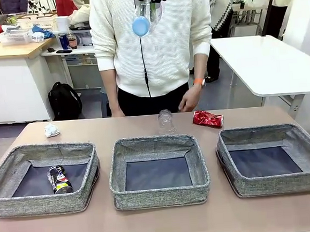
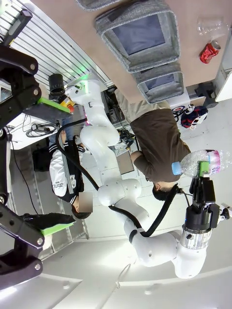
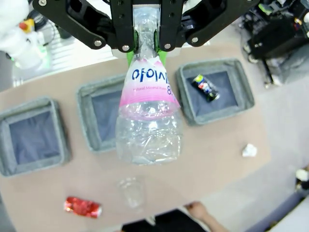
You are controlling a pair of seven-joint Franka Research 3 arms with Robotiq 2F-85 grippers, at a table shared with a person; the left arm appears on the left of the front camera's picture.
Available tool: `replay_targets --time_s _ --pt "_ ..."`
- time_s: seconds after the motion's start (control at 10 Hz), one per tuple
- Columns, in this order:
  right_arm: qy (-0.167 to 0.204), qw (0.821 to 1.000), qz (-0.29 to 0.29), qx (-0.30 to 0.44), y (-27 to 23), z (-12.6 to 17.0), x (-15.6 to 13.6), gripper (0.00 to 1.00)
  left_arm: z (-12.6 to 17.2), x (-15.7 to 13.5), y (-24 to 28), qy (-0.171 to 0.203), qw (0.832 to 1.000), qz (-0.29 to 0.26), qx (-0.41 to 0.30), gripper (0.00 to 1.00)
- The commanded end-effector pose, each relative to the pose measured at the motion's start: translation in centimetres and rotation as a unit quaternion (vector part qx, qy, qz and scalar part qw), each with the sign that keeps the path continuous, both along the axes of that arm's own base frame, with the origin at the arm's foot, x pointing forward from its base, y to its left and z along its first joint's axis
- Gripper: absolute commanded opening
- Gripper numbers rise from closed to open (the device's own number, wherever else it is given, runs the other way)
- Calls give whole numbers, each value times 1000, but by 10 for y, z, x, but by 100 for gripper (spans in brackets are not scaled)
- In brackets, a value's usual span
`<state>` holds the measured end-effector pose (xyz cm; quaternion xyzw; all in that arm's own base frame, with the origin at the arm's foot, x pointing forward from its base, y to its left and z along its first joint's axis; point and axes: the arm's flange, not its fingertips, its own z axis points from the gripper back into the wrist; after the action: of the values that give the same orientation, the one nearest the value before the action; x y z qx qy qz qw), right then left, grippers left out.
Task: Sort the waste into the appropriate baskets.
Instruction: Place the picked waste into the Fabric basket indicated by the person.
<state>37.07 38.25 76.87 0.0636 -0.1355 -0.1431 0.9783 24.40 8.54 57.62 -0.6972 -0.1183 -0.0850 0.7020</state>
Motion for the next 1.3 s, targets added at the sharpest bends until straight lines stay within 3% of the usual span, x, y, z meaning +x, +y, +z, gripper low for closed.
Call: replay_targets --time_s 0.0,1.2 --pt "-1 1000 0 -1 0 0 -1 16 3 0 -1 -12 1000 -3 -10 100" --pt "-1 1000 0 -1 0 0 -1 16 3 0 -1 -12 1000 -3 -10 100"
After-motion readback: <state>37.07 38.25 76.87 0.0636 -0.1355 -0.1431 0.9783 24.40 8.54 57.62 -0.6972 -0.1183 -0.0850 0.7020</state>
